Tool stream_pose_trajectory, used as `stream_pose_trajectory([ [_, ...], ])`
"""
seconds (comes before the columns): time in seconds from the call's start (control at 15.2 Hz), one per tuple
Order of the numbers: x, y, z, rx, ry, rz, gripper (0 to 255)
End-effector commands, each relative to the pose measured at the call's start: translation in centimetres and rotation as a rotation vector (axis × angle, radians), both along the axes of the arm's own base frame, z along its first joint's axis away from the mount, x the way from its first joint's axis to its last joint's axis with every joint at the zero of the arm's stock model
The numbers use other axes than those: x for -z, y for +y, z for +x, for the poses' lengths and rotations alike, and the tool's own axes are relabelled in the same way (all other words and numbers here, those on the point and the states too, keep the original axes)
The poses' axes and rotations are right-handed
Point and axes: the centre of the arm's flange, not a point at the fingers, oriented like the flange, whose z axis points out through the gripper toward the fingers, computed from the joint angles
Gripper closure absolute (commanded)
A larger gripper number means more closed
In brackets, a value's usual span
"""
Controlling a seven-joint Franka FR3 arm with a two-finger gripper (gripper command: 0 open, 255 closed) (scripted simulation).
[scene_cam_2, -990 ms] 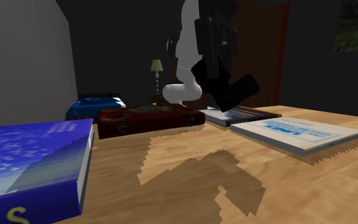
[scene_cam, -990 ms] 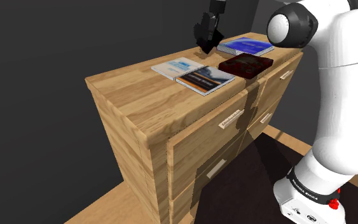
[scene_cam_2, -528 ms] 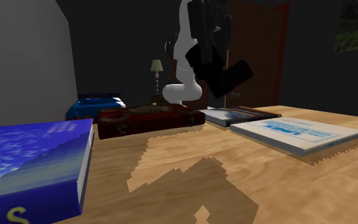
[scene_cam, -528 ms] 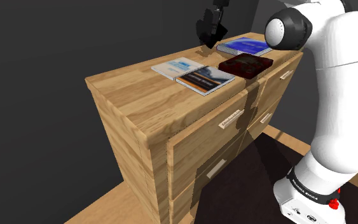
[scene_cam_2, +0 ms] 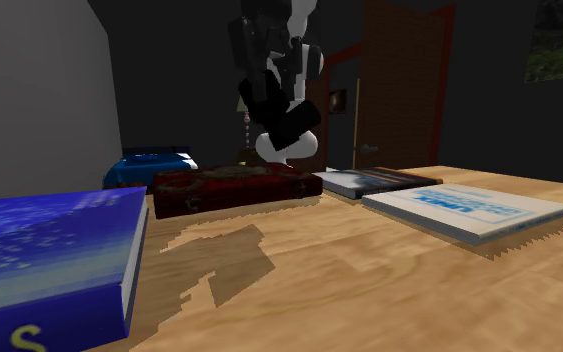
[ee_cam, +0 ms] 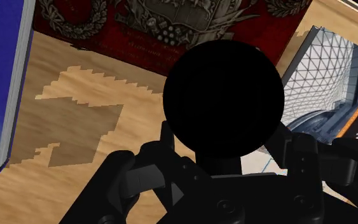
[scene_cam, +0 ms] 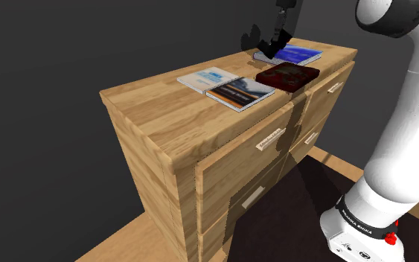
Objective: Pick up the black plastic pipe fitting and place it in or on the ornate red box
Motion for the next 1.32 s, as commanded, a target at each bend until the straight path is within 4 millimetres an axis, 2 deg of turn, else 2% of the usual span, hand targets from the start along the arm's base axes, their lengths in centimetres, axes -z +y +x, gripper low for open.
stream_pose_trajectory([
  [0.0,0.0,-1.6,-2.0,-0.001,0.000,0.000,255],
  [0.33,-0.1,-5.3,-7.3,-0.001,0.000,0.000,255],
  [1.25,7.2,-5.3,-7.3,-0.001,0.000,0.000,255],
])
